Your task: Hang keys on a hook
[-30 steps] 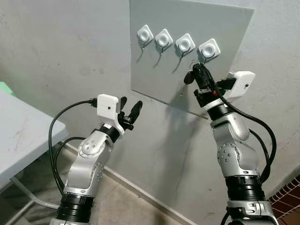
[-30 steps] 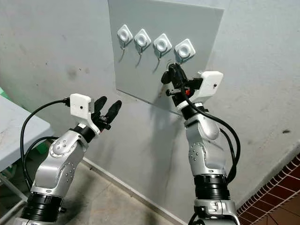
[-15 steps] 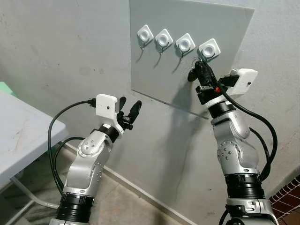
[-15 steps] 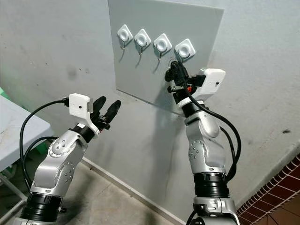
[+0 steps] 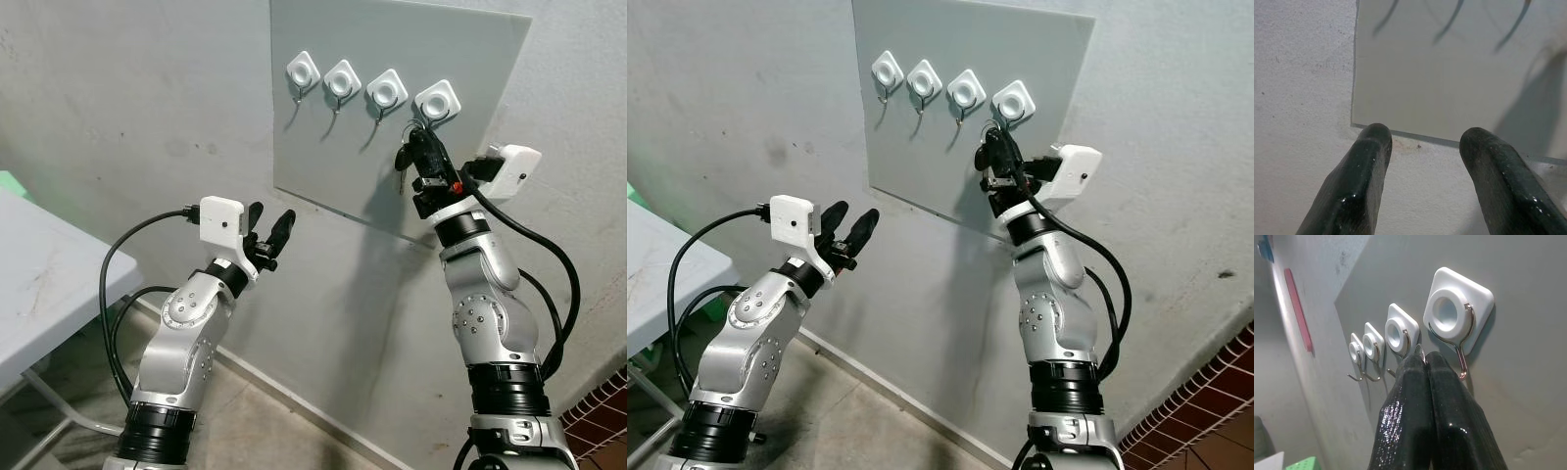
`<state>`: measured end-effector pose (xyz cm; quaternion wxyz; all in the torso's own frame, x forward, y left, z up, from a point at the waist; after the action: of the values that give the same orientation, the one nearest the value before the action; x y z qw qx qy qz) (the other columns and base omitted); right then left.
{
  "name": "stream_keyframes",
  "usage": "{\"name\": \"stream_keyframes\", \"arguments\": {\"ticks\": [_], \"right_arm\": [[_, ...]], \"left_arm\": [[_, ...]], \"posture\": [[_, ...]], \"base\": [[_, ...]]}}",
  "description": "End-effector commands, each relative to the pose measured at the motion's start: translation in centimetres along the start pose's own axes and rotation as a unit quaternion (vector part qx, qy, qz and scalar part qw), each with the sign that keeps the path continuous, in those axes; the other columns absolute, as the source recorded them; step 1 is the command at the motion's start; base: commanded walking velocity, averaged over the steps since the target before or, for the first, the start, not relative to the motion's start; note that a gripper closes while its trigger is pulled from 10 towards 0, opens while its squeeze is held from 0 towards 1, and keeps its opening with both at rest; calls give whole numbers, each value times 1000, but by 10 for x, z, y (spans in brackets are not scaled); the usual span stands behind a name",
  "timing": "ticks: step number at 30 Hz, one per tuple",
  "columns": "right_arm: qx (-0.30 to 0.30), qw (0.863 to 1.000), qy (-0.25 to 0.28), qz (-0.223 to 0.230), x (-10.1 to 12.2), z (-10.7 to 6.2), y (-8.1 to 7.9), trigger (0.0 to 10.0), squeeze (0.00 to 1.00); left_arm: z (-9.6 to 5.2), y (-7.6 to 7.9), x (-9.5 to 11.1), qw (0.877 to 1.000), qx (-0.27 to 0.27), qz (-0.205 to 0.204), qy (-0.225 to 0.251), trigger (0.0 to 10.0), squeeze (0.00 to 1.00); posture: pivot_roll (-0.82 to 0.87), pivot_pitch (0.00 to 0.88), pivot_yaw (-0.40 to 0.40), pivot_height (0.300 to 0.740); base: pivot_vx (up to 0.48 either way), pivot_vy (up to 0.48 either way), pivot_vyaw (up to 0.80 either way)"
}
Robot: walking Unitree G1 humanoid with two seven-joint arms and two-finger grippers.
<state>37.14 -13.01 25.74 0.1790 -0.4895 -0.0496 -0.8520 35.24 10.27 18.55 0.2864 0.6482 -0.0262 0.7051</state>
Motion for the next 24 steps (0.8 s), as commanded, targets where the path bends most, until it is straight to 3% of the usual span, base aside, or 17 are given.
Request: {"name": "stream_keyframes", "arguments": {"ticks": [1, 14, 18, 24], "right_arm": [[-12, 1000, 8, 12, 5, 2, 4, 10000, 0], [-31, 998, 18, 49, 9, 3, 11, 10000, 0], [-46, 995, 25, 82, 9, 2, 15, 10000, 0], [-37, 995, 39, 80, 13, 1, 15, 10000, 0]], "left_arm": [[2, 4, 7, 1000, -6, 4, 9, 10000, 0], [2, 4, 7, 1000, -6, 4, 9, 10000, 0], [2, 4, 8, 1000, -6, 4, 9, 10000, 0], [2, 4, 7, 1000, -6, 4, 9, 10000, 0]], "posture": [[194, 0, -17, 740], [195, 0, -16, 740], [195, 0, -16, 740], [198, 0, -17, 740]], "base": [[0, 0, 0], [0, 0, 0], [0, 0, 0], [0, 0, 0]]}}
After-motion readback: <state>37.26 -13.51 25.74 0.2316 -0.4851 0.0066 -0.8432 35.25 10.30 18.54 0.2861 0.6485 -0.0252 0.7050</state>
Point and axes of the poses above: a point about 5 cm out from each wrist's last joint towards the gripper, its own z axis pointing out of the wrist towards the gripper, its own x axis along the axis of the wrist's last joint, y = z × x, the point moved 3 cm from there along z, pointing out of the wrist towards the gripper, and after that the axes turned 15 degrees about -z, right-handed, at the moved point
